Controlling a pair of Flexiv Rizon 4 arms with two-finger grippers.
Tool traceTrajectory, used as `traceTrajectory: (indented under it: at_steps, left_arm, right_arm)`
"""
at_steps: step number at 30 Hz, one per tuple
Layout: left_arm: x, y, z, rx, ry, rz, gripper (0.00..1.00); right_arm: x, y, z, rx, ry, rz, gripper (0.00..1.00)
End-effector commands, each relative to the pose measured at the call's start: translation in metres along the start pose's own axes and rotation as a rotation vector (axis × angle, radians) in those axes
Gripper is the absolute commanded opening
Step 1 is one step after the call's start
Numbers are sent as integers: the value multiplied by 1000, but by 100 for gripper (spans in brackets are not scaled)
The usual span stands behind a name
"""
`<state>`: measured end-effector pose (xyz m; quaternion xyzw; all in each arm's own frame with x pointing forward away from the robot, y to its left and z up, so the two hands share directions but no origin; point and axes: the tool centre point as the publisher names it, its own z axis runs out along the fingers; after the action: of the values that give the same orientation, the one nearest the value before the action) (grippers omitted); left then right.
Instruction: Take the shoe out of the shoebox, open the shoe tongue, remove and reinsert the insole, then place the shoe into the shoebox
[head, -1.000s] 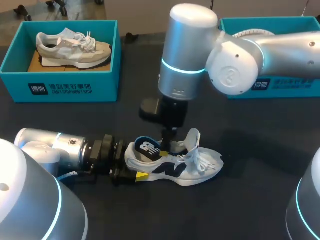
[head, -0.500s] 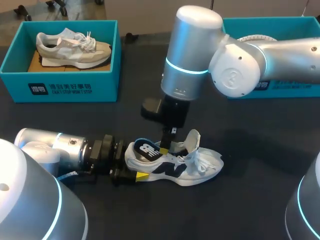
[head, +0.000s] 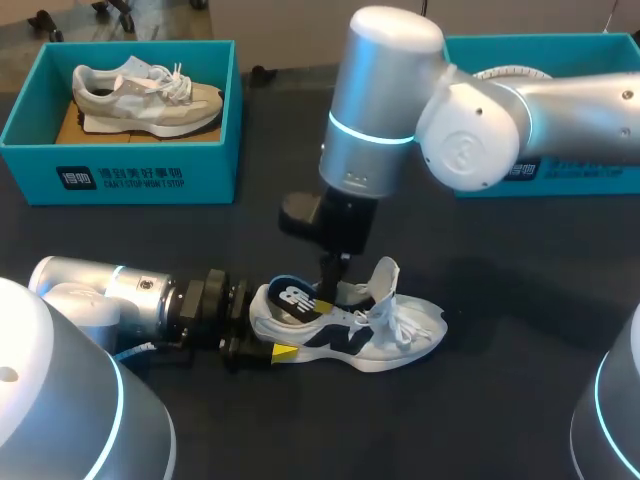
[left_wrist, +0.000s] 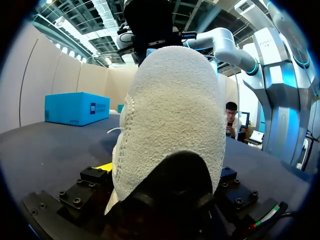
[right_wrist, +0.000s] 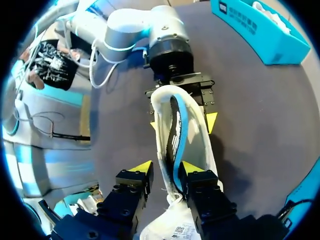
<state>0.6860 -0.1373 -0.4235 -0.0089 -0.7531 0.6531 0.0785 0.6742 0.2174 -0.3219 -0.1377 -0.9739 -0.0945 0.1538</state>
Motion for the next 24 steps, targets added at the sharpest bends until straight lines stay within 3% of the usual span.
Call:
traceTrajectory:
  at_steps: [1,7,19,24]
  left_arm:
    - [0,2,-1,0,-1,0,0]
    - [0,2,-1,0,-1,0,0]
    - [0,2,-1,0,-1,0,0]
    - [0,2,-1,0,-1,0,0]
  right_arm:
    - [1,2,1,-12,-3,25,34]
    - [6,5,-5,-7,-50,88,38]
    - [5,5,-3,-25,-89,193,24]
    - [1,4,-5,-23,-97,211,24]
